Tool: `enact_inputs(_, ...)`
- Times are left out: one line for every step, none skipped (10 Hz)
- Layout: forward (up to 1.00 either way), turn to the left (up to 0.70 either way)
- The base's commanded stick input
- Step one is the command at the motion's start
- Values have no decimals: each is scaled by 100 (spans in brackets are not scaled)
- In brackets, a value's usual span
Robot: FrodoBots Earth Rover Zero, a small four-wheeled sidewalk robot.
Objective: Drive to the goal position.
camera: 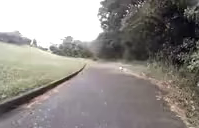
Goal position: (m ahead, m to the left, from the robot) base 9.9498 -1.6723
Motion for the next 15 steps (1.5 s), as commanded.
enact_inputs(66,-2)
enact_inputs(66,-2)
enact_inputs(66,-2)
enact_inputs(66,-2)
enact_inputs(67,-3)
enact_inputs(67,-3)
enact_inputs(67,-3)
enact_inputs(67,-3)
enact_inputs(67,-3)
enact_inputs(67,-5)
enact_inputs(67,-7)
enact_inputs(67,-9)
enact_inputs(67,-9)
enact_inputs(67,-9)
enact_inputs(67,-10)
